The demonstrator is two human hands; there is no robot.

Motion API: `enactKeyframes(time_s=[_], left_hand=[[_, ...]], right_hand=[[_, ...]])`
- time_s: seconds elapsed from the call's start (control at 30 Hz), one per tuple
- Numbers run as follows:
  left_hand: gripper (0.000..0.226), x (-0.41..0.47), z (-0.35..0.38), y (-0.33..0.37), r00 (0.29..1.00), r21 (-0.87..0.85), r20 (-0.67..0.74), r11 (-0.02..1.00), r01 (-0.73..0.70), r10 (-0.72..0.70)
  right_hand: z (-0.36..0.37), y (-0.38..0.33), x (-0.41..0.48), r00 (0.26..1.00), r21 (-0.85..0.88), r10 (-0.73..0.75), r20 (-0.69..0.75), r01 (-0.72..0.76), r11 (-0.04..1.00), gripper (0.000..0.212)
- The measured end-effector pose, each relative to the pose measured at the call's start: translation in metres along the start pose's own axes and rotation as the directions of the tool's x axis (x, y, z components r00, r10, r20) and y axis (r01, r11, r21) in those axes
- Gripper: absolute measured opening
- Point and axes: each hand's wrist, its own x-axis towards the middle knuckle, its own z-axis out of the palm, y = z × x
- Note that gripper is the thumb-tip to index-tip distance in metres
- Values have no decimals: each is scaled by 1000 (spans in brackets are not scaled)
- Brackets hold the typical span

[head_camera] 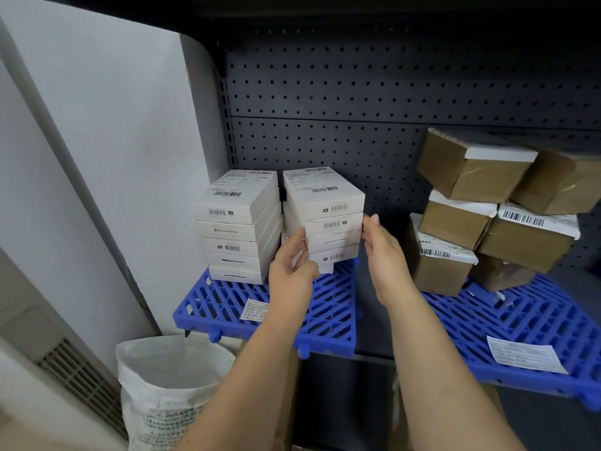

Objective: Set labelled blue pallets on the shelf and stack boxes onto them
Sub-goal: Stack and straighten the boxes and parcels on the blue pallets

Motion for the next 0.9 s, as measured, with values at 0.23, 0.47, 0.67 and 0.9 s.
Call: enactKeyframes(time_s=[0.23,0.47,0.67,0.9], left_hand=[[68,3,-7,-5,992,-26,-72,995,98,-100],[73,5,-14,-3,995,-16,-3,995,97,-97],[70,12,-26,4,997,64,43,996,60,-63],[87,14,-33,-6,984,86,53,983,164,-169]], right_hand=[[0,14,2,991,63,108,-81,-103,993,58],[12,16,-6,996,91,89,3,-88,992,42],[26,21,-11,994,85,101,42,-105,991,33],[28,23,-11,984,129,165,62,-172,977,30]])
